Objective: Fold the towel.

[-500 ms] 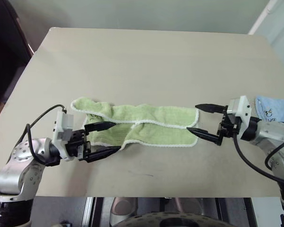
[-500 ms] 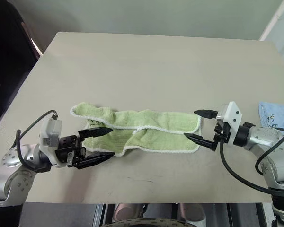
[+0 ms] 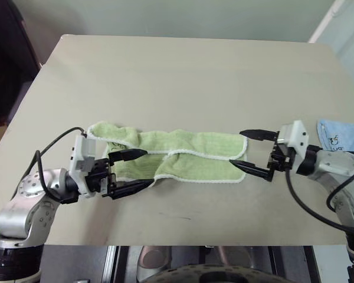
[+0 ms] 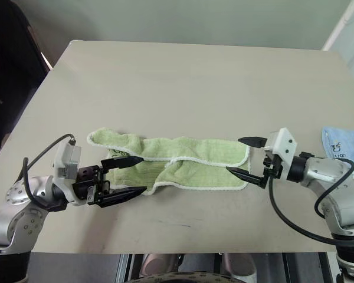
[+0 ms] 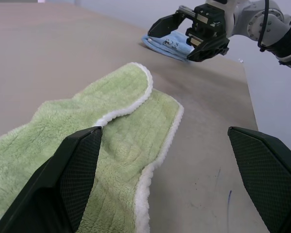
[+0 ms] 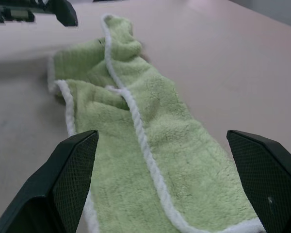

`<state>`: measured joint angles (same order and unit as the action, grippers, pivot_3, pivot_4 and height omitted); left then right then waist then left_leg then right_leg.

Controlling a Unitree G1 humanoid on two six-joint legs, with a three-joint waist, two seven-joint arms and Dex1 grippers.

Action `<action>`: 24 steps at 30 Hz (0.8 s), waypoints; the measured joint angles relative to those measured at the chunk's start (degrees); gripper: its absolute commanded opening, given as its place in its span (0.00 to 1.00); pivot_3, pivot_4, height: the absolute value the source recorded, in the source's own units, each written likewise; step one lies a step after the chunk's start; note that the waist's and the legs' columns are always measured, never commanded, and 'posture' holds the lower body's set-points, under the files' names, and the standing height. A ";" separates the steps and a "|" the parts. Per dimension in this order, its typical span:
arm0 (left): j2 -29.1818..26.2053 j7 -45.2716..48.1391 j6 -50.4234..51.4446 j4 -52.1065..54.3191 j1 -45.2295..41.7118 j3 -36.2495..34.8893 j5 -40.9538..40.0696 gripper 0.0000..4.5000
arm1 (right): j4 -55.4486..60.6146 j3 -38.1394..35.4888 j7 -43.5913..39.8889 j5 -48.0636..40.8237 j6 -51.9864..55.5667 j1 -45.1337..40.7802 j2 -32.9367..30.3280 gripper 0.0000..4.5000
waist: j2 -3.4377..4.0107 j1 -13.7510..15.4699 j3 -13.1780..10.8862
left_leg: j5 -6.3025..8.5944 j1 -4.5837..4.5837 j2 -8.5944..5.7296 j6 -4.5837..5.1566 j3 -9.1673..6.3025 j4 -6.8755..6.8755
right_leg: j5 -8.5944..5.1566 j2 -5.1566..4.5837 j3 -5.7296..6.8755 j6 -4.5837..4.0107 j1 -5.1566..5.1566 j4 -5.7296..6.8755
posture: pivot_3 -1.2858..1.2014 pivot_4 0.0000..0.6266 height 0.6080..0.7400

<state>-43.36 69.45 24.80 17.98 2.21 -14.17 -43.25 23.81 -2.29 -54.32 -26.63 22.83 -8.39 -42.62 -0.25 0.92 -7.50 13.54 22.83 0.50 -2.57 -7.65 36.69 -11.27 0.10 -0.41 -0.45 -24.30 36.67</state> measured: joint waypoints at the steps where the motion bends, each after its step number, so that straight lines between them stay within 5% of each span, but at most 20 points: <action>1: 0.16 0.18 -0.18 -0.39 -0.51 0.48 0.14 1.00 | -0.03 0.68 0.50 1.41 -0.46 -0.15 0.00 0.99 | 0.00 0.01 0.00 | 0.00 -0.02 0.00 0.00 0.00 0.00 | 0.02 0.00 0.00 -0.03 0.00 0.02 | 0.52 0.24 1.00; 4: 1.14 0.30 -1.11 -1.89 -2.81 2.30 1.23 1.00 | -0.61 4.01 1.37 6.47 -3.59 -0.04 0.04 0.99 | 0.00 0.14 0.00 | 0.00 0.00 0.01 0.01 -0.02 0.03 | 0.34 0.00 0.00 -0.52 0.00 0.03 | 0.52 0.24 1.00; 24: 3.04 1.47 -4.87 -4.71 -4.17 5.30 4.91 1.00 | -19.81 11.88 2.88 27.68 -25.57 -5.05 -0.42 0.99 | -0.01 0.10 0.00 | 0.03 -0.02 0.12 0.10 0.05 0.24 | 0.42 0.02 0.00 -0.33 -0.02 -0.03 | 0.52 0.24 1.00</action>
<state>-40.32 70.92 19.92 13.27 -1.96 -8.87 -38.34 4.00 9.58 -51.44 1.06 -2.75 -13.44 -43.04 -0.25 1.02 -7.50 13.57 22.82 0.61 -2.47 -7.61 36.93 -10.85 0.13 -0.40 -0.78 -24.32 36.64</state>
